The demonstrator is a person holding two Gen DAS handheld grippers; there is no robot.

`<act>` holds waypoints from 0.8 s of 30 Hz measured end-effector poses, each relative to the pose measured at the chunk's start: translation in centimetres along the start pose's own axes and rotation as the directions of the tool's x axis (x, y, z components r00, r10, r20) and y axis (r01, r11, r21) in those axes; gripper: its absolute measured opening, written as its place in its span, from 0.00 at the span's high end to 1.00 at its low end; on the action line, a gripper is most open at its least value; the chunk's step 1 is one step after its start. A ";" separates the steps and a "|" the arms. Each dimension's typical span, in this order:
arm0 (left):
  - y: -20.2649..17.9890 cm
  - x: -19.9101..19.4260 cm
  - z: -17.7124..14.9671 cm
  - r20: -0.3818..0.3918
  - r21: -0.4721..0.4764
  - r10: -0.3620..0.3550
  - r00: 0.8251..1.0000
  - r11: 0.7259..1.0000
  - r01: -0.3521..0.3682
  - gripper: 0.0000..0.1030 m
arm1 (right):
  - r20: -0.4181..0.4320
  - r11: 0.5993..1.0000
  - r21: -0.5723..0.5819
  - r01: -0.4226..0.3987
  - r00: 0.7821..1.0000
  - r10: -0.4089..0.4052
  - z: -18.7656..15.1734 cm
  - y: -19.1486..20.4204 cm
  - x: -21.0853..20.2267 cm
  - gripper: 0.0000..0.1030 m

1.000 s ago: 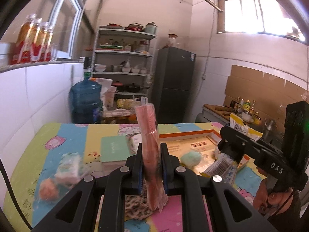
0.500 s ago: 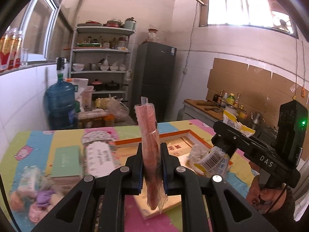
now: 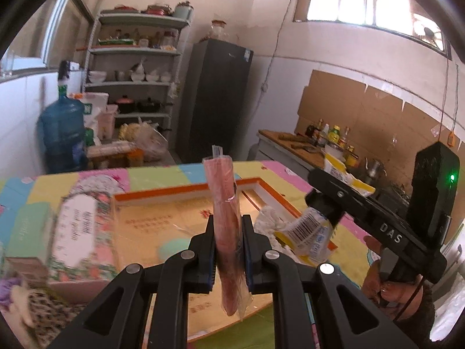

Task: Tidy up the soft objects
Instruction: 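Carry the pink towel with the left gripper while the right gripper carries the snack packet to the box, then lower the pink towel into the box with the left gripper while the right gripper releases the packet there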

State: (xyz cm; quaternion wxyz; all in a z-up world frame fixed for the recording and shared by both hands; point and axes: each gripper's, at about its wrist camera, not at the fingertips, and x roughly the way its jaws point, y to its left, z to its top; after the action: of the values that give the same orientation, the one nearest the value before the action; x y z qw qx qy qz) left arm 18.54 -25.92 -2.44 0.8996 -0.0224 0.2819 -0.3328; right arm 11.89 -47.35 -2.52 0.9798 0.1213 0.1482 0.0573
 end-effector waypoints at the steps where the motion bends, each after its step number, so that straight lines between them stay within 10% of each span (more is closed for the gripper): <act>1: -0.2 0.5 -0.1 -0.008 0.000 -0.005 1.000 1.000 0.005 0.85 | -0.008 1.000 0.005 0.005 1.000 -0.005 -0.1 -0.4 0.3 0.64; 24: -1.2 8.2 -2.7 -0.178 -0.044 -0.019 0.984 0.999 0.011 0.85 | -0.196 0.996 0.040 0.081 0.978 -0.072 -2.5 -4.3 5.4 0.61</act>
State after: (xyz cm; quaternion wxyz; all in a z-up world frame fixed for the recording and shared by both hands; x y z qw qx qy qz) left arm 21.55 -31.45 -8.44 0.8675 -0.0138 0.3683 -0.3342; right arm 16.54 -50.12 -7.45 0.9590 0.1325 0.2489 0.0275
